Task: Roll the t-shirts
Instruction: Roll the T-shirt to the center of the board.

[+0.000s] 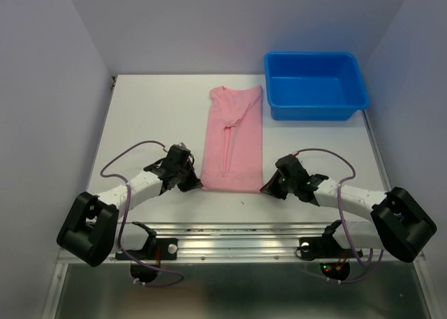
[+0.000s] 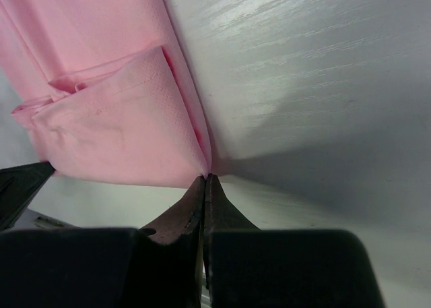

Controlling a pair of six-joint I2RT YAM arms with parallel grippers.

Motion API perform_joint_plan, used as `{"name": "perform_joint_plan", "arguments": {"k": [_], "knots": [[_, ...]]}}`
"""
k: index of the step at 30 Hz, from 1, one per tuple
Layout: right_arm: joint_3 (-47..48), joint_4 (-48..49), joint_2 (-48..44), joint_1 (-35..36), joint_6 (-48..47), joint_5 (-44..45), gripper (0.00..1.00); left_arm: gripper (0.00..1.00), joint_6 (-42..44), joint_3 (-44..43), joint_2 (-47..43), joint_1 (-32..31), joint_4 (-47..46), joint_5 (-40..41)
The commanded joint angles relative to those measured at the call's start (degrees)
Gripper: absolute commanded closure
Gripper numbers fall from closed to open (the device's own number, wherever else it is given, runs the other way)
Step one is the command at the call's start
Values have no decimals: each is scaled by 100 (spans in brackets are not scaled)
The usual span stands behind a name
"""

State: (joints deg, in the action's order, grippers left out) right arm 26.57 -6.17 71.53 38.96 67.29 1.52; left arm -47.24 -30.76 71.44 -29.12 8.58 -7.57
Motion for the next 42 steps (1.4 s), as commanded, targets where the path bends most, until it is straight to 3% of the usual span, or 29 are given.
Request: {"name": "perform_joint_plan", "arguments": {"k": [1,16,42], "knots": [[331,-199,-60,-38,47,199,99,100,-101,-473,71,30,503,-16],[823,-534,292,-90,548,15,99,100,-4,-1538,661,231,1374,-253],[1465,-613,476,-319,347,270,99,100,365,-2109,995,724,1366,-455]]}}
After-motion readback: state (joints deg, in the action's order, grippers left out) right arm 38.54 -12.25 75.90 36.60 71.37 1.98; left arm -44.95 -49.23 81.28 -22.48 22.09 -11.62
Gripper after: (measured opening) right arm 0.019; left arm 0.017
